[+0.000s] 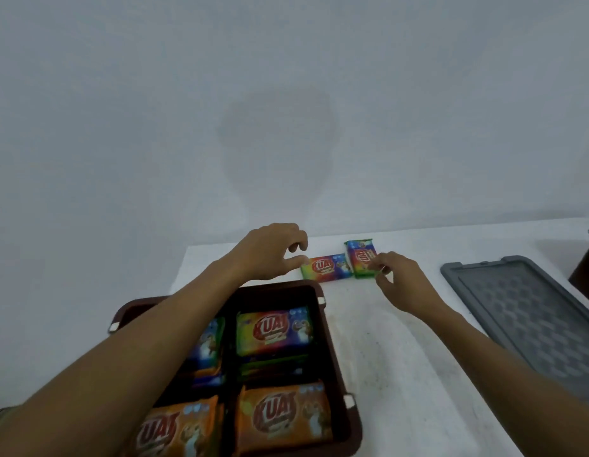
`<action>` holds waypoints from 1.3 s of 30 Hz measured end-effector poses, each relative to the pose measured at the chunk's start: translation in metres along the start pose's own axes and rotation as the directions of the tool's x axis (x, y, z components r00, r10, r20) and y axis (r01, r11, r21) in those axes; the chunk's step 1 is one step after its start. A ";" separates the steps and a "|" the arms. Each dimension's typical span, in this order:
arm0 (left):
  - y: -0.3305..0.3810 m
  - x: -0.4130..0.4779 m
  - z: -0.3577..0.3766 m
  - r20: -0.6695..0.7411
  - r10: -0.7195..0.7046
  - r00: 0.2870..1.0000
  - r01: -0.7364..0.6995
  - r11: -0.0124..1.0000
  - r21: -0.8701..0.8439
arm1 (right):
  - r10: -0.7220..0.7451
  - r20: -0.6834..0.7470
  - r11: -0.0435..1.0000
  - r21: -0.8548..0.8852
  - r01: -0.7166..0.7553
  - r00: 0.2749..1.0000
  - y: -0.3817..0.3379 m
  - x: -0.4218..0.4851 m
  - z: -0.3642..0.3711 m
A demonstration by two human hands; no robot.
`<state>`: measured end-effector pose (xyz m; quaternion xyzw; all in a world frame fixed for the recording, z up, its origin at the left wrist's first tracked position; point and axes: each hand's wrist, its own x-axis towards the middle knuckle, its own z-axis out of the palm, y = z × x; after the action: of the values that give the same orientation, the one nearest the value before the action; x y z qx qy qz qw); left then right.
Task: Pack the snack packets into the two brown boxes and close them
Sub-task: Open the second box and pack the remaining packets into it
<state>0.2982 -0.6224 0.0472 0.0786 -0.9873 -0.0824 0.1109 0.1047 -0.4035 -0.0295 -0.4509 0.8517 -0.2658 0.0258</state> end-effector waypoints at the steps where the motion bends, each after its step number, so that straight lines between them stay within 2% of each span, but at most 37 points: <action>1: -0.001 0.013 0.005 0.075 -0.016 0.997 0.016 1.000 0.006 | 0.006 0.028 1.000 -0.028 -0.006 1.000 0.006 0.005 0.000; 6: 0.003 0.075 0.039 0.349 -0.067 0.935 0.051 0.997 0.055 | 0.049 0.202 0.990 -0.142 -0.021 0.978 0.035 0.041 0.000; 11: 0.007 0.105 0.073 0.503 -0.118 0.856 0.042 0.986 0.159 | -0.100 0.406 0.960 -0.202 0.195 0.908 0.055 0.063 0.008; 17: 0.007 0.116 0.089 0.525 -0.165 0.835 0.054 0.974 0.220 | -0.149 0.334 0.880 -0.384 0.279 0.931 0.070 0.074 -0.010; 20: 0.007 0.112 0.089 0.561 -0.207 0.801 0.079 0.967 0.243 | -0.153 0.323 0.861 -0.421 0.287 0.934 0.075 0.071 -0.015; 23: 0.008 0.107 0.075 0.508 -0.205 0.837 0.079 0.963 0.258 | -0.082 0.396 0.926 -0.310 0.218 0.915 0.078 0.064 -0.014; 27: 0.014 0.093 0.035 0.315 -0.174 0.933 0.111 0.972 0.208 | -0.075 0.389 0.955 -0.237 0.178 0.918 0.068 0.053 -0.012; 31: 0.021 0.060 0.000 0.109 -0.171 0.979 0.161 0.982 0.095 | 0.014 0.232 0.995 0.089 -0.036 0.973 0.043 0.041 -0.016; 33: 0.023 0.032 -0.015 0.049 -0.169 0.984 0.164 0.982 0.090 | 0.033 0.164 0.982 0.181 -0.063 0.986 0.017 0.031 -0.027; 36: 0.026 -0.015 -0.034 0.034 -0.174 0.984 0.170 0.980 0.100 | -0.039 0.120 0.969 0.248 0.008 0.992 -0.031 0.008 -0.046; 39: 0.029 -0.061 -0.051 0.089 -0.186 0.979 0.183 0.982 0.032 | -0.151 0.117 0.956 0.269 0.115 0.982 -0.080 -0.019 -0.058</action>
<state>0.3646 -0.5905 0.0889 0.1674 -0.9807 -0.0840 0.0565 0.1600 -0.3995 0.0544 -0.5169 0.7733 -0.3453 0.1248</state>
